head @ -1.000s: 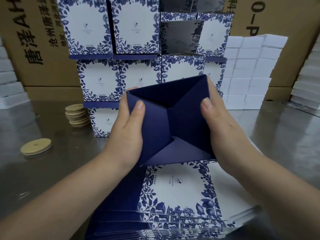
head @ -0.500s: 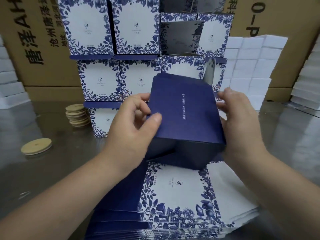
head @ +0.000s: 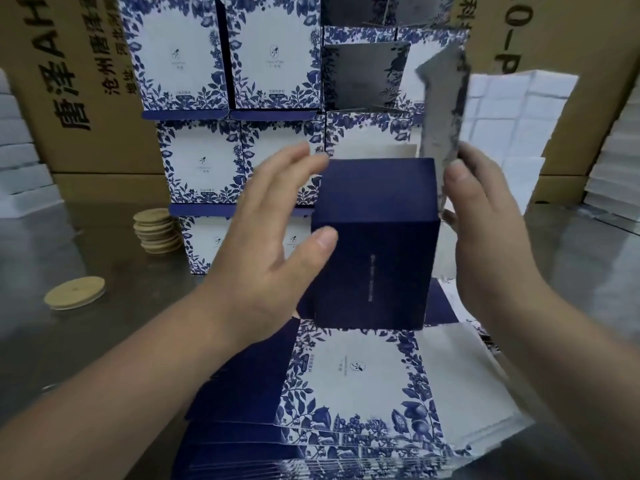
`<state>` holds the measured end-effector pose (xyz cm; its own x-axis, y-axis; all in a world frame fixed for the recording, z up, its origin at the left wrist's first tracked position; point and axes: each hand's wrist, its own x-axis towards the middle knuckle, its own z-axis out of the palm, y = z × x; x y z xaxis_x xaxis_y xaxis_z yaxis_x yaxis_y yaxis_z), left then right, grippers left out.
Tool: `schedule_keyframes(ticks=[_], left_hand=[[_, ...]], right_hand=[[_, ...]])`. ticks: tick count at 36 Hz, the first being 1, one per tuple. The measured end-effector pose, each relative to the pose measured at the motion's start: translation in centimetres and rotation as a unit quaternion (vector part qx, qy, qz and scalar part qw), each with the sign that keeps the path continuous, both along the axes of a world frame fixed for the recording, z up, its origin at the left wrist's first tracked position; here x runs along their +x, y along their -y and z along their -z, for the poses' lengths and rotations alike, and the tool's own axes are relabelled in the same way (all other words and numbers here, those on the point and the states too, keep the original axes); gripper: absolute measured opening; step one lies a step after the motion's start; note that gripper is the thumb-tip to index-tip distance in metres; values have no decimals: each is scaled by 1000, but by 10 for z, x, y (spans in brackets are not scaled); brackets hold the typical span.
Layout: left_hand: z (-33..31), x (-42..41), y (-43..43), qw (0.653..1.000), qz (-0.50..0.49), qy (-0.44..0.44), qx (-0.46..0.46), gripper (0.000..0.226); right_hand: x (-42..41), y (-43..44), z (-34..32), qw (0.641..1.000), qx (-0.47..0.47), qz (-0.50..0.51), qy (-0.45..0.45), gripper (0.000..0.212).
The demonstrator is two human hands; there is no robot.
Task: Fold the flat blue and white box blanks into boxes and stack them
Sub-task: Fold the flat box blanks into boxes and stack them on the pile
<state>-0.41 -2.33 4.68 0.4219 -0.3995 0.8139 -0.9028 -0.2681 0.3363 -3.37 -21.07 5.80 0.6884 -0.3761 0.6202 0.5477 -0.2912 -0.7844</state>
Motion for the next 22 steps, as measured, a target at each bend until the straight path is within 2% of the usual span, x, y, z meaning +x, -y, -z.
schedule_keyframes(ticks=[2, 6, 7, 9, 10, 11, 13, 14, 16, 18, 20, 22], left_hand=[[-6, -3, 3, 999, 31, -35, 28, 43], [-11, -14, 24, 980, 84, -158, 90, 52], [-11, -17, 30, 980, 87, -142, 111, 54], [-20, -18, 34, 994, 47, -32, 97, 53], [-29, -14, 32, 998, 13, 26, 49, 47], [-40, -7, 27, 999, -14, 45, -12, 42], [-67, 7, 18, 994, -38, -42, -95, 37], [-75, 17, 14, 990, -42, -108, -86, 36], [-77, 33, 13, 978, -42, -204, 8, 38], [-66, 41, 19, 957, 19, -278, 73, 44], [-59, 44, 27, 932, 92, -339, 90, 44], [-66, 49, 35, 908, 118, -388, 108, 38]], right_hand=[[2, 2, -4, 999, 38, -4, -31, 76], [5, 5, -12, 992, 79, -43, -93, 51], [6, 5, -12, 990, 82, -45, -101, 50], [7, 5, -11, 990, 87, -29, -107, 48], [8, 6, -10, 990, 92, -22, -108, 46], [9, 7, -10, 989, 98, -19, -110, 44], [10, 10, -9, 988, 104, -11, -114, 39], [10, 12, -8, 989, 101, -11, -112, 36], [9, 12, -7, 990, 96, -18, -106, 29], [8, 10, -8, 990, 95, -32, -100, 33], [8, 7, -9, 988, 103, -42, -104, 44], [8, 7, -11, 985, 121, -59, -105, 42]])
